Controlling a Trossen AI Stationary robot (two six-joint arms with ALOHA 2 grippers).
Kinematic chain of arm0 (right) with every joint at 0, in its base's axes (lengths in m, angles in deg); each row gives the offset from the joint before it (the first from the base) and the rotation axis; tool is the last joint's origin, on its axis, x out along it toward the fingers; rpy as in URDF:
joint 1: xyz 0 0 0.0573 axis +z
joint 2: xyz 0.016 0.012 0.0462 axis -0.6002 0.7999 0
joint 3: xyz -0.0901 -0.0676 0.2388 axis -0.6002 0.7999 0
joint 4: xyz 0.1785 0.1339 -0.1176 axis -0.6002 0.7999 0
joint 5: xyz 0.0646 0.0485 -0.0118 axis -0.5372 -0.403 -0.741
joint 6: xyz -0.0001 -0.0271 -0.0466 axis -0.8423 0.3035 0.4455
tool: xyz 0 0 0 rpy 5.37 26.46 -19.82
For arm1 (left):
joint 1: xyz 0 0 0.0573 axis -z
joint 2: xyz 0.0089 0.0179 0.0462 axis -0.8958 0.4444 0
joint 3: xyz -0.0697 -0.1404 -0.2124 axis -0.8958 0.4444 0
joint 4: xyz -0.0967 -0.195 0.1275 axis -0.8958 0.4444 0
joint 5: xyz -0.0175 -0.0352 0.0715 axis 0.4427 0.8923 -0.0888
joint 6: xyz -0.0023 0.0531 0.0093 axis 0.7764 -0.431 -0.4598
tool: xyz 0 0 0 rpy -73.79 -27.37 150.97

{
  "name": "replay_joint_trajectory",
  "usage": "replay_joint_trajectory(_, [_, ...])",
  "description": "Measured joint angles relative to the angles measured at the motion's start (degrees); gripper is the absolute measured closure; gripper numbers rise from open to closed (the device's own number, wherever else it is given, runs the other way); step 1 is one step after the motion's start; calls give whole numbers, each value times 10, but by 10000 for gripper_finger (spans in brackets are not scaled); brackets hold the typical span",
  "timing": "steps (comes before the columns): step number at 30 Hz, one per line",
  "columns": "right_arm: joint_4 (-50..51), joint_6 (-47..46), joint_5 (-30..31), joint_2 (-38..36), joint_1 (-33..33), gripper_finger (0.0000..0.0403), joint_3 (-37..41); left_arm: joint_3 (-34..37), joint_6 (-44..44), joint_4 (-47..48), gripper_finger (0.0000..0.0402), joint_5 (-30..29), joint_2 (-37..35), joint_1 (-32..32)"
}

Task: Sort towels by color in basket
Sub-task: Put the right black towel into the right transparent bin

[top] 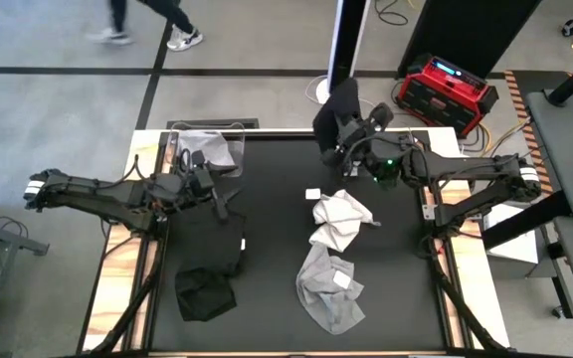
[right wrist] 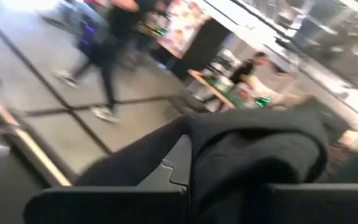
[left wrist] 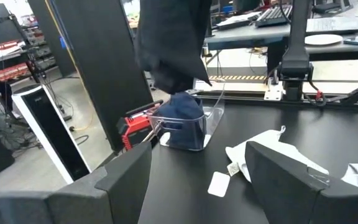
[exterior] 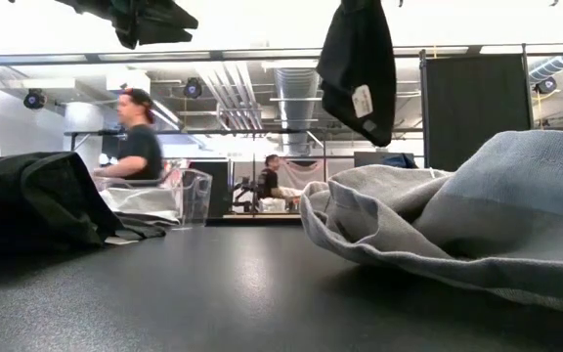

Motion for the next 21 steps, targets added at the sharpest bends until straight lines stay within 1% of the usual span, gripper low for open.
replay_joint_trajectory(2, [0,21,40,0,0,394,0,0,0,3,157,-3,0,0])
replay_joint_trajectory(5, [-1,53,98,-1,-6,394,-1,0,0,8,157,-23,0,0])
replay_joint_trajectory(12, [0,111,216,-2,-35,394,2,0,15,47,157,-108,-1,0])
replay_joint_trajectory(14, [8,113,234,-2,-48,394,5,0,17,55,157,-117,0,0])
replay_joint_trajectory(18, [26,114,245,-2,-80,394,10,0,18,57,157,-117,0,0])
replay_joint_trajectory(21, [54,103,246,-2,-116,394,16,0,20,58,157,-117,0,0])
